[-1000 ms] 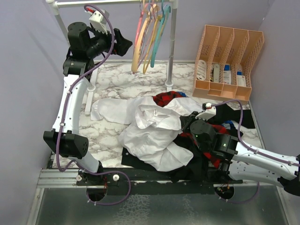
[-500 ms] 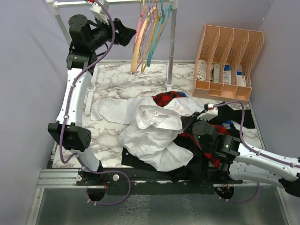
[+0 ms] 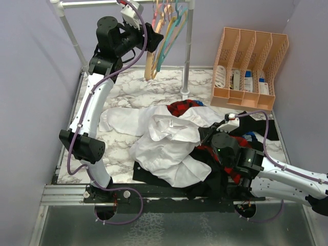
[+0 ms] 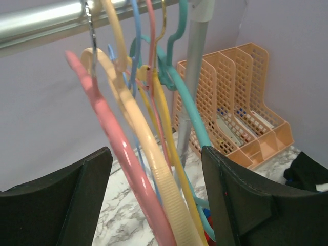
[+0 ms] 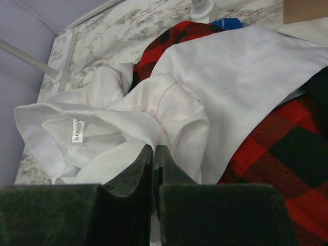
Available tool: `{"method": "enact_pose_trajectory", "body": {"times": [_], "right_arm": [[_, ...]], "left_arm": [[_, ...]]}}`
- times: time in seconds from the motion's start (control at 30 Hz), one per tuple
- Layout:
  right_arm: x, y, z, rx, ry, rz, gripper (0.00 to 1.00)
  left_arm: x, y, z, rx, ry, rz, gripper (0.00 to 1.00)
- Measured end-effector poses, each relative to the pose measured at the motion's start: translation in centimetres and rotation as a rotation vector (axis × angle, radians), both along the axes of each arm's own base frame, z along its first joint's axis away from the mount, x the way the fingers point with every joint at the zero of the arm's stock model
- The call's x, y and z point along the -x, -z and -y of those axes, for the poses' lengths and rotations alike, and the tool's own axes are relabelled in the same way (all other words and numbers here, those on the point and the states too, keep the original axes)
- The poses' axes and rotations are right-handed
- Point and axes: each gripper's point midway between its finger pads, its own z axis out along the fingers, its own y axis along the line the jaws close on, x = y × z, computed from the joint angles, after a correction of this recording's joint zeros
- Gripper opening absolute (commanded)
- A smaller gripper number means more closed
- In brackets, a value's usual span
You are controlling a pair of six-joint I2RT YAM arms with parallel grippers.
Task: Place the shirt on the hanger
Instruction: Pick up the hanger from the clothesline.
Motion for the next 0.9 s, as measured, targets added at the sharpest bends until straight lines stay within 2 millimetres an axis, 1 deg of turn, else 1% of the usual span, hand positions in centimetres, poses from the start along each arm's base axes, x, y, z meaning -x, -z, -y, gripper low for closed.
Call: {"method": "enact_pose_trajectory", "body": {"times": [0.1,0.27,0.47,0.57,0.63,0.9], "right_arm": [[0.0,0.1,0.1,0.003,0.0,-0.002,0.01],[0.1,0.3,0.1,0.007,0.0,-0.004,0.01],[0.0,0.5,0.1,0.01,0.001,-0.007,0.01],[0.1,0.5,0.1,0.011,0.001,-0.008,0.01],[0.1,0.6,0.1,0.01,0.002,-0.01,0.01],[0.1,0.8,0.1,0.01,0.003,-0.012,0.01]], "left_arm": [[-0.8,-0.1,-0.6,-0.006,-0.048,0.003,0.69],[-1.3,-1.0,-1.4,0.008,-0.09,0.012,0.57],[-1.4,-1.8,-1.4,0.033,-0.095,0.017,0.55],[-1.7,-1.6,-1.3,0.034,-0.097,0.012,0.5],[-2.0,-1.3,-1.3,0.033,-0.102,0.006,0.44],[-2.8,-0.5,-1.4,0.025,-0.122,-0.006,0.43]]}}
